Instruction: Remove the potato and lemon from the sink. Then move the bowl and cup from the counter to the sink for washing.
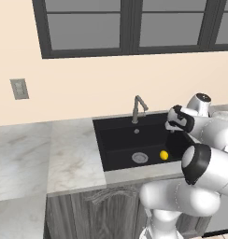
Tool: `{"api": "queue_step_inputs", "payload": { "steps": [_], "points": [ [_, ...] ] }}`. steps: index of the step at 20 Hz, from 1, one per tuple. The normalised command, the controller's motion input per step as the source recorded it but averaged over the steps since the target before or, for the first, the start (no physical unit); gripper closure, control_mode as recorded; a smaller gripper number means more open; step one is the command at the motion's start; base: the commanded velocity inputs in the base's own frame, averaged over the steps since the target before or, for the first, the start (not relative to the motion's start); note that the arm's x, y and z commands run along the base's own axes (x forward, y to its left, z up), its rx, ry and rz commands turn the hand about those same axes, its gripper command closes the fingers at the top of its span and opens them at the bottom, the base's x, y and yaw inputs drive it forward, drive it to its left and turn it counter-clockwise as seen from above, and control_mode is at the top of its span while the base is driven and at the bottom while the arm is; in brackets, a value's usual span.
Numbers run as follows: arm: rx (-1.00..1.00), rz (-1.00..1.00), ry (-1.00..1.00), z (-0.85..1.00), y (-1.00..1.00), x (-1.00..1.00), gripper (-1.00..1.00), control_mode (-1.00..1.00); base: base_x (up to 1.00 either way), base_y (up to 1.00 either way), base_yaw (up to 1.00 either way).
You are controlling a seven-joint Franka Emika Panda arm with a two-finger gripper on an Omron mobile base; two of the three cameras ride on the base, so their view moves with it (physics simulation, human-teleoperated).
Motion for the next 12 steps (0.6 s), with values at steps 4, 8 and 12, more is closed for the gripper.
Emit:
{"api": "queue_step_inputs", "payload": {
  "steps": [4,8,12],
  "points": [
    [-0.02,0.0,0.04,-0.09,-0.01,0.13,-1.0,-1.0,0.0,0.0,0.0],
    [-0.02,0.0,0.02,-0.11,0.0,0.1,-1.0,-1.0,0.0,0.0,0.0],
    [0.0,0.0,0.0,-0.11,0.0,0.04,-1.0,-1.0,0.0,0.0,0.0]
  ]
}}
